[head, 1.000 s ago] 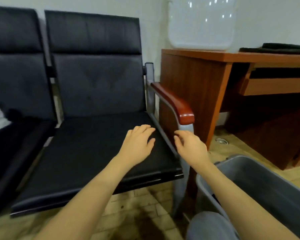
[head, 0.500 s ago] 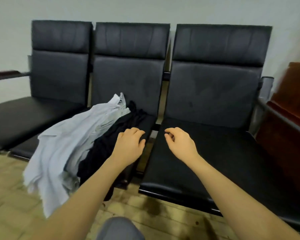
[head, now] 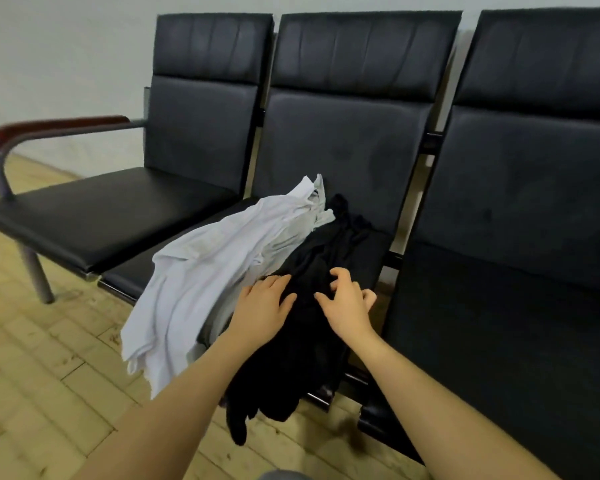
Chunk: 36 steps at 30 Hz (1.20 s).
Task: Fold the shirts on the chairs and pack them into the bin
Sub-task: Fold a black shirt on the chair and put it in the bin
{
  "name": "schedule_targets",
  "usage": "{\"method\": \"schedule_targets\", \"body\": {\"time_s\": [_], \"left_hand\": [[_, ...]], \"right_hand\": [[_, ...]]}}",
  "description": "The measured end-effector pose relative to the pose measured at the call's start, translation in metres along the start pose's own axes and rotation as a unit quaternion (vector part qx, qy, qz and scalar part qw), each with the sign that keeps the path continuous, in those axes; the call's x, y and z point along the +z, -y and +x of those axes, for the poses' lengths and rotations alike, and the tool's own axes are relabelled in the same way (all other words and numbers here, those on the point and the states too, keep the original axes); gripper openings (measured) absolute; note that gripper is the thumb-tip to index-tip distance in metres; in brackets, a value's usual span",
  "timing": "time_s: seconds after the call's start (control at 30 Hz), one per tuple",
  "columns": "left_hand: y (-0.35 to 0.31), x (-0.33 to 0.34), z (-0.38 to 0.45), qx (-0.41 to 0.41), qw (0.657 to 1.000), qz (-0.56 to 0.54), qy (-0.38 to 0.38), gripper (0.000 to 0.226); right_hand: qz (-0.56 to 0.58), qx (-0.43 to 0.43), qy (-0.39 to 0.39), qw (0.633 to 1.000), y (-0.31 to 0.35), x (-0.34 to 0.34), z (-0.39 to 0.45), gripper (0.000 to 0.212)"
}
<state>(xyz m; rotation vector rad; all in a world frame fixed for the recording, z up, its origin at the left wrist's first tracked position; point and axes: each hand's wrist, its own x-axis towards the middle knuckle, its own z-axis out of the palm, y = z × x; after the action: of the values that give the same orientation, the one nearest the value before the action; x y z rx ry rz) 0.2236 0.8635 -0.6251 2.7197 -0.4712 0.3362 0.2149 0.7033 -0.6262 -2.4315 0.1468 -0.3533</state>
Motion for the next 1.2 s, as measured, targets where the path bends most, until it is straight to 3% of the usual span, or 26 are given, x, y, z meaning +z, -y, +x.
{"method": "schedule_targets", "body": {"time_s": [0.1,0.27,0.37,0.43,0.53,0.73,0.87,0.97,1.07,1.2], "left_hand": [[0.0,0.003,0.002,-0.008,0.998,-0.045,-0.031,0.046],[-0.004,0.0,0.004,0.002,0.986,-0.157,-0.055,0.046],[-0.013,-0.001,0.003,0.061,0.986,-0.117,-0.101,0.049],[-0.021,-0.002,0.003,0.091,0.986,-0.102,-0.096,0.064],[-0.031,0.002,0.002,0.104,0.987,-0.094,-0.081,0.068],[-0.034,0.016,-0.003,0.069,0.994,-0.068,-0.046,0.047],[-0.026,0.022,0.0,0.069,0.989,-0.105,-0.074,0.025],[-0.02,0.025,0.005,0.052,0.983,-0.146,-0.102,0.011],[-0.018,0.022,0.006,0.03,0.981,-0.173,-0.087,0.022],[-0.011,0.023,0.005,0.066,0.985,-0.137,-0.084,0.034]], "right_hand": [[0.069,-0.007,-0.031,0.997,-0.006,0.005,-0.002,0.033],[0.156,-0.066,-0.091,0.981,-0.012,-0.032,-0.004,0.032],[0.121,-0.113,-0.113,0.98,-0.019,-0.062,-0.003,0.025],[0.1,-0.114,-0.127,0.98,-0.026,-0.077,-0.003,0.024],[0.054,-0.099,-0.132,0.985,-0.041,-0.091,-0.005,0.024],[0.002,-0.075,-0.061,0.995,-0.061,-0.085,-0.02,0.031],[-0.001,-0.037,-0.011,0.999,-0.057,-0.072,-0.022,0.032],[-0.069,-0.033,0.028,0.997,-0.053,-0.066,-0.018,0.034],[-0.12,-0.067,-0.006,0.99,-0.049,-0.065,-0.014,0.02],[-0.088,-0.121,-0.101,0.984,-0.04,-0.072,-0.01,0.007]]}}
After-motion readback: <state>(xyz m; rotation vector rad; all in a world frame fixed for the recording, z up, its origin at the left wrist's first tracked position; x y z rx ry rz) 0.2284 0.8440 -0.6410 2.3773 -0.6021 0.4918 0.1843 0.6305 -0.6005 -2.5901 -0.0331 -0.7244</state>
